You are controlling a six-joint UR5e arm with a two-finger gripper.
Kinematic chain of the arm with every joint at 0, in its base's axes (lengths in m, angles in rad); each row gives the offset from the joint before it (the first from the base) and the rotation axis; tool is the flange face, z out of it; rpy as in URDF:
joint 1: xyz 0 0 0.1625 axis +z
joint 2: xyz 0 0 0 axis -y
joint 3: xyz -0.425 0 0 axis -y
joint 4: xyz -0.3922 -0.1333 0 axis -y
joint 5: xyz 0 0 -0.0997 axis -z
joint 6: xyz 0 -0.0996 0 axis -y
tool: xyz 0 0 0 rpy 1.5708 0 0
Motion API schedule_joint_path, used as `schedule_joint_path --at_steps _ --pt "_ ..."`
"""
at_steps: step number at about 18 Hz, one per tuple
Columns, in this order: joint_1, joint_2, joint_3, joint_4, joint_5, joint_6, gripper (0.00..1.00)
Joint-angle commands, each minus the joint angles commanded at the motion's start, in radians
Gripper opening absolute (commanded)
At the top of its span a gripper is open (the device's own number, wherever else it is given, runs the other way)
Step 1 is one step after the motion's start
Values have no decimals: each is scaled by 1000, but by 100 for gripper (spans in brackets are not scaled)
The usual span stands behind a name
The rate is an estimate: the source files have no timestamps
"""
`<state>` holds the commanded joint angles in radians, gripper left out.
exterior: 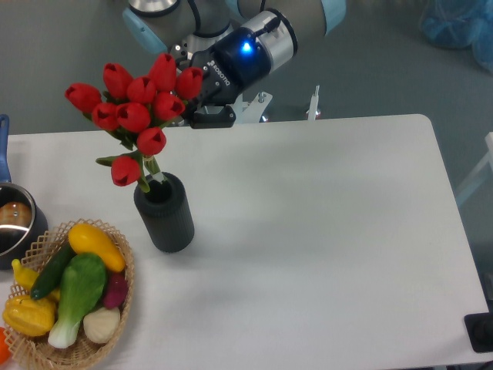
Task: Insert the flowers into the vase
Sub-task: 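Lower the tulip stems down into the black vase opening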
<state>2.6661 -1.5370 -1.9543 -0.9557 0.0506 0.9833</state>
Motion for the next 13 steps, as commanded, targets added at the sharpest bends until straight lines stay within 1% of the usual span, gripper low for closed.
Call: schedule_joint_path --at_steps 4,8,13 --pt "-2 -11 -12 0 0 38 0" --pt "-6 -9 -54 0 2 90 0" --pt "-6 -9 -83 3 8 130 0"
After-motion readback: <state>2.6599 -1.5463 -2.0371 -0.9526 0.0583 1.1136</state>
